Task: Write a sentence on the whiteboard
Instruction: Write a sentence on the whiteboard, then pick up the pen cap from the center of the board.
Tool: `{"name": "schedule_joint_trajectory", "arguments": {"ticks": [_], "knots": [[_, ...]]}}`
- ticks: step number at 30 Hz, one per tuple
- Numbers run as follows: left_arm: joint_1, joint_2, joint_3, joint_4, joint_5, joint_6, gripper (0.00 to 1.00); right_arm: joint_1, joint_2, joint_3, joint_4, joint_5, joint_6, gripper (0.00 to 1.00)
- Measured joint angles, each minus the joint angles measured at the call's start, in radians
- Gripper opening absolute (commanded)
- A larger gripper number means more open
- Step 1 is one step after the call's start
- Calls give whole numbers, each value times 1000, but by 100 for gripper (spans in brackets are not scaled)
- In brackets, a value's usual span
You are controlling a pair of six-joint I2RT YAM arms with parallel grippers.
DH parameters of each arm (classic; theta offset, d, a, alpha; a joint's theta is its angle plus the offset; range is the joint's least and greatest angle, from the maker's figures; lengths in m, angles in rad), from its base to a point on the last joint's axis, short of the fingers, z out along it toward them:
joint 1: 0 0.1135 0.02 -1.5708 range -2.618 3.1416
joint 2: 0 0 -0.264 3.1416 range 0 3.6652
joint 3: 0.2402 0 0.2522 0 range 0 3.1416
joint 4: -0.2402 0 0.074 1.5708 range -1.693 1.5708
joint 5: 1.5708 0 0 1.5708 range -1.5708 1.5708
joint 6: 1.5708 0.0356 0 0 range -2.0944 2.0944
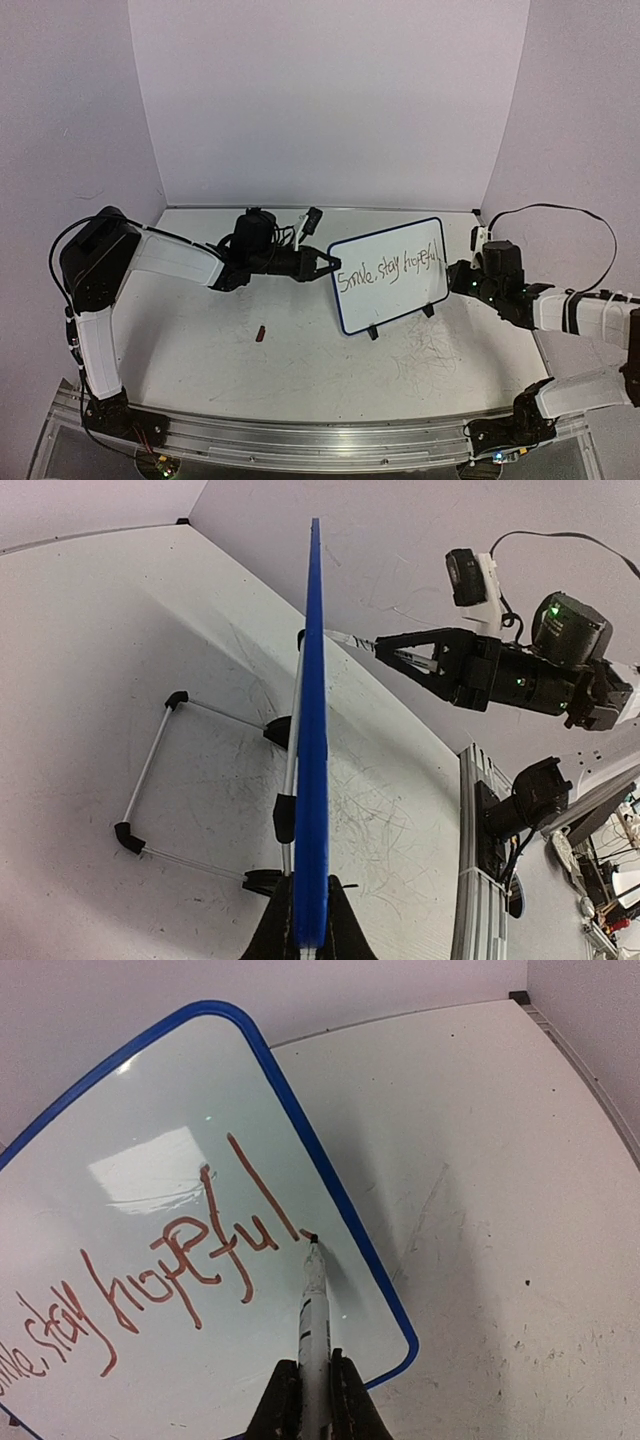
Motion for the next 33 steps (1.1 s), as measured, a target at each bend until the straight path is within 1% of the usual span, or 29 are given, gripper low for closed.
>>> {"name": "schedule_joint_trajectory", "arguments": {"ticks": [5, 7, 11, 14, 17, 18, 20, 22, 25, 29, 33], "knots": [[1, -1, -1, -2, 0, 0, 5, -2, -49, 12, -27, 2, 1, 0], [2, -1, -1, -5, -1, 0, 11, -2, -108, 22, -75, 3, 2, 0], [2, -3, -1, -15, 0, -7, 28, -2, -288, 54, -187, 1, 1, 0], [2, -7, -1, -29, -8, -6, 39, -2, -378, 83, -239, -4, -12, 0], [3, -26, -4, -46, -24, -16, 49, -2, -415, 105, -281, -16, -34, 0], [3, -42, -7, -53, -29, -12, 55, -2, -417, 110, -295, -26, -40, 0], [4, -80, -14, -75, -50, -16, 70, -2, -417, 113, -319, -53, -49, 0], [5, -124, -18, -104, -80, -14, 76, -2, -418, 113, -347, -82, -55, 0], [9, -204, -46, -150, -141, -12, 78, -2, -424, 114, -369, -125, -56, 0], [18, -345, -143, -251, -247, -20, 78, -2, -426, 118, -377, -190, -51, 0], [23, -472, -248, -373, -331, -51, 76, -2, -434, 118, -376, -257, -27, 0]]}}
